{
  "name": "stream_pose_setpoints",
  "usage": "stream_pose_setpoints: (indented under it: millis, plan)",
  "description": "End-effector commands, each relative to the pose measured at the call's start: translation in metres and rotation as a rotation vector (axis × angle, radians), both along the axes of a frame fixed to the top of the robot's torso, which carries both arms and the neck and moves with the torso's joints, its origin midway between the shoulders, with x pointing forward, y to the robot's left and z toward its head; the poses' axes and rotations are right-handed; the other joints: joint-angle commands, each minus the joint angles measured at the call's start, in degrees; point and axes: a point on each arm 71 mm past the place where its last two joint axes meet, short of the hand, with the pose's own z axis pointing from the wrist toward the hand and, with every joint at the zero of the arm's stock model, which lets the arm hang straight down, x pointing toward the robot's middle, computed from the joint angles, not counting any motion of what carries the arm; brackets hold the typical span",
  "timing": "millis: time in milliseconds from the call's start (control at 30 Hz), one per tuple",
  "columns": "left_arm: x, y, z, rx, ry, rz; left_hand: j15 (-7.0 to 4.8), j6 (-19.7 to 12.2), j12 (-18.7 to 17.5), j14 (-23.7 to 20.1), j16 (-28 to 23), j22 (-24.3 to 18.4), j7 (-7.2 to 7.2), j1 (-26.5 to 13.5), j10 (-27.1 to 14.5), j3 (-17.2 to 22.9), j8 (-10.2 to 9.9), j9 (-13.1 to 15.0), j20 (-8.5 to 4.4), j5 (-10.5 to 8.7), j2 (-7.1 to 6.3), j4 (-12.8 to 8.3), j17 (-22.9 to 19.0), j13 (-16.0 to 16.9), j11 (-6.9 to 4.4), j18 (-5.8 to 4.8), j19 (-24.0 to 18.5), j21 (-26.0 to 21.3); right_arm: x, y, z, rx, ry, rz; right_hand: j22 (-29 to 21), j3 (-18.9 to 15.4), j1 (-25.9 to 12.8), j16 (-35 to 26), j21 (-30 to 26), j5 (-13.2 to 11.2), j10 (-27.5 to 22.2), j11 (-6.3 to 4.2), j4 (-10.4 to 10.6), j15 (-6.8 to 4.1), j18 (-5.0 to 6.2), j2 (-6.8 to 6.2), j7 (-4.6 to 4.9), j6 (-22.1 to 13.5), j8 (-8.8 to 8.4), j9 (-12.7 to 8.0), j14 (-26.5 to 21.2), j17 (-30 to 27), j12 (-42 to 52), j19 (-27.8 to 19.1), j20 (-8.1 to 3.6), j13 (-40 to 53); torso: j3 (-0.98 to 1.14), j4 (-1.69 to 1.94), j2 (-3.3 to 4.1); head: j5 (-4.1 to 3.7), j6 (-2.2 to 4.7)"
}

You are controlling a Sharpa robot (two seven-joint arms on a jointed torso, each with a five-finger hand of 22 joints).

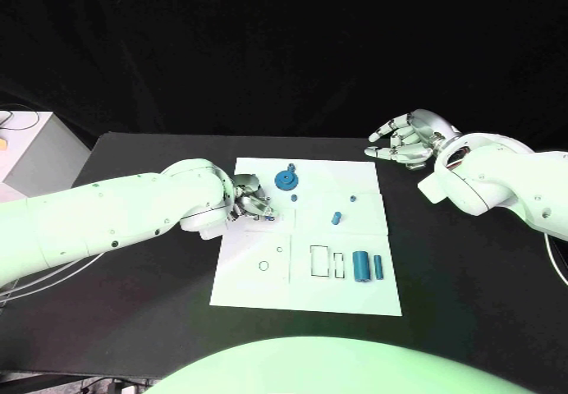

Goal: Assemble the parts on the task board

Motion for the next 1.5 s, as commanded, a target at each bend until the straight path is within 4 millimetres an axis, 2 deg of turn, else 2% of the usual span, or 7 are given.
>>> stream_pose_setpoints:
  millis: [33,433,667,933,1033,1100,1500]
  plan:
    - [0.0,-0.004,0.001,-0.02,-0.004,-0.001,0.38,-0.5,-0.3,5.2,-0.3,-0.2,0.1,-0.7,-0.5,6.6,-0.7,-0.4,0.22,0.17,-1.81,-6.5,12.6,-0.2,0.13,-0.34,-0.3,-0.4,-0.001,0.001,-0.001,-0.006,0.005,0.018,3.0,-0.3,-0.7,-0.3,-0.3,0.2,-0.1,0.01,0.1,0.3,0.56,-0.03,0.16,-0.4,-0.17,-0.1,2.9,5.5,0.1,-0.2,0.18,0.0,-0.04,0.03,-0.02,-0.02,0.01]
    - [0.0,-0.006,0.002,-0.018,-0.003,-0.01,0.79,-1.0,-0.8,5.2,-0.2,-0.3,0.66,-1.4,-1.2,8.4,-2.9,-2.1,0.54,0.24,-2.68,-7.7,12.7,-1.2,0.58,-0.29,-0.4,-0.6,-0.001,0.001,-0.001,-0.006,0.007,0.019,3.0,-0.4,-0.8,-0.3,-0.3,0.2,-0.1,0.01,0.2,0.3,0.57,0.02,0.16,-0.4,-0.16,-0.1,2.9,5.4,0.1,-0.2,0.18,-0.1,-0.01,0.03,0.0,-0.09,0.01]
    - [-0.001,-0.007,0.001,-0.036,0.014,-0.006,1.17,-0.9,-1.4,5.2,-0.2,-0.4,1.47,0.6,-1.5,14.0,-3.5,-2.7,0.81,0.33,-0.37,-11.4,12.7,-1.9,1.1,-0.26,-0.4,-0.6,-0.001,0.002,-0.002,-0.007,0.009,0.02,3.0,-0.4,-0.9,-0.3,-0.3,0.2,-0.1,0.01,0.2,0.3,0.56,0.06,0.16,-0.4,-0.15,-0.1,2.9,5.5,0.1,-0.2,0.18,0.0,0.0,0.01,-0.03,0.01,0.01]
    - [-0.003,-0.006,0.0,-0.102,0.06,0.023,1.36,0.0,-1.0,5.2,-0.3,-0.3,1.55,-0.3,-1.1,16.8,-2.9,-2.5,1.07,0.68,-0.28,-13.2,12.5,-1.5,1.22,-0.25,-0.5,-0.5,-0.001,0.002,-0.003,-0.007,0.014,0.024,3.0,-0.4,-0.9,-0.3,-0.3,0.2,-0.1,0.01,0.2,0.3,0.56,0.06,0.16,-0.4,-0.15,-0.1,2.9,5.5,0.1,-0.2,0.18,0.0,-0.02,0.0,-0.05,-0.02,0.01]
    - [-0.003,-0.005,0.0,-0.127,0.085,0.035,1.25,0.8,-0.3,5.2,-0.3,0.1,1.3,-1.7,-0.4,18.2,-2.5,-2.4,1.07,2.37,-0.68,-14.3,12.6,-0.7,1.02,-0.3,-0.3,-0.3,-0.001,0.002,-0.004,-0.007,0.016,0.024,3.0,-0.4,-0.9,-0.3,-0.3,0.2,-0.1,0.01,0.2,0.3,0.56,0.06,0.16,-0.4,-0.15,-0.1,2.9,5.5,0.1,-0.2,0.18,0.0,-0.03,-0.02,-0.06,-0.06,0.01]
    - [-0.004,-0.004,0.0,-0.141,0.099,0.04,1.09,1.4,0.3,5.3,-0.1,0.6,1.1,-3.0,0.3,18.6,-2.4,-2.4,0.97,6.01,-0.93,-14.9,12.8,0.1,0.85,-0.39,-0.1,0.0,-0.001,0.002,-0.004,-0.007,0.016,0.024,3.0,-0.4,-0.9,-0.3,-0.3,0.2,-0.1,0.01,0.2,0.3,0.56,0.06,0.16,-0.4,-0.15,-0.1,2.9,5.5,0.1,-0.2,0.18,0.0,-0.01,-0.01,-0.06,-0.06,0.01]
    - [0.002,0.003,0.014,-0.183,0.196,0.006,0.49,3.6,2.1,5.6,0.6,2.3,0.36,-6.2,2.2,17.6,-3.3,-3.0,0.42,14.68,-0.34,-16.9,13.9,2.6,0.15,-0.71,0.8,1.0,-0.001,0.001,-0.005,-0.008,0.018,0.022,3.0,-0.4,-0.9,-0.3,-0.3,0.2,-0.1,0.01,0.2,0.3,0.56,0.06,0.16,-0.4,-0.15,-0.1,2.9,5.5,0.1,-0.2,0.18,0.0,0.06,0.03,-0.17,-0.01,0.01]
